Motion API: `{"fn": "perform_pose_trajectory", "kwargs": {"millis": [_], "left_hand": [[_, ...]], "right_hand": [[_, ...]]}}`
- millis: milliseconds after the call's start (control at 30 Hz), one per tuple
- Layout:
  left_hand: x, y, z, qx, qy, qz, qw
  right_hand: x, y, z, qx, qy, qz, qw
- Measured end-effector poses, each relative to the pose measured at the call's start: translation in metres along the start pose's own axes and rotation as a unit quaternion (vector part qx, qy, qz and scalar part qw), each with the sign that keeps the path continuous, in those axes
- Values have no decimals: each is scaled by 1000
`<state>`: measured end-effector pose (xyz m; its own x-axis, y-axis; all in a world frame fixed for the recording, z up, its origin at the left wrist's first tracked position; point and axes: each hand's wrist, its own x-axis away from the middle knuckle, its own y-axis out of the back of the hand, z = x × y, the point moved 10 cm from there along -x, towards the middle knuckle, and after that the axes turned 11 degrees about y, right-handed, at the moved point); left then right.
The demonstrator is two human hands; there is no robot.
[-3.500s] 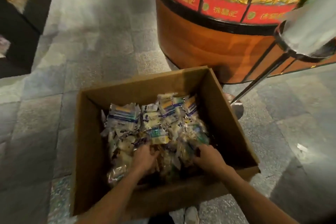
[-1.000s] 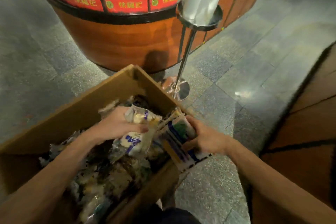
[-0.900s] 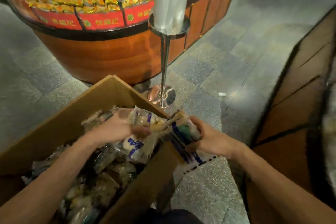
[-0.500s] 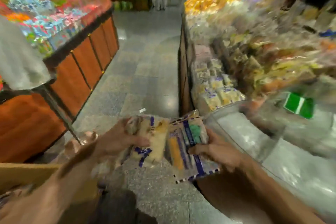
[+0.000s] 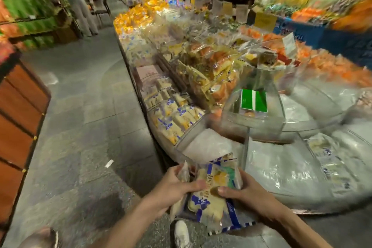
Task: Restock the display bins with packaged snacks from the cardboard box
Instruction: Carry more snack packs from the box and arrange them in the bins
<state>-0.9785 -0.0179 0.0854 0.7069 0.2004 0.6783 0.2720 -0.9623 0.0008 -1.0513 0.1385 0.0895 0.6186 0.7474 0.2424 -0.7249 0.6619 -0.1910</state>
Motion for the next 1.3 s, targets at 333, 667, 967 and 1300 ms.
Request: {"fn": "perform_pose_trajectory", "kwargs": {"millis": [333, 667, 967, 1300], "left_hand": [[-138, 25, -50, -221, -30, -26, 974], [-206, -14, -112, -432, -103, 19, 896], [-261, -39, -131, -466, -117, 77, 874], [-324, -82, -130, -746, -229, 71, 621]], "right_hand": [[-106, 65, -43, -130, -42, -226, 964], [-159, 101, -42, -89, -12, -368, 925], [-162, 145, -24, -77, -12, -330, 941], [-118, 211, -7, 0, -53, -352, 934]]}}
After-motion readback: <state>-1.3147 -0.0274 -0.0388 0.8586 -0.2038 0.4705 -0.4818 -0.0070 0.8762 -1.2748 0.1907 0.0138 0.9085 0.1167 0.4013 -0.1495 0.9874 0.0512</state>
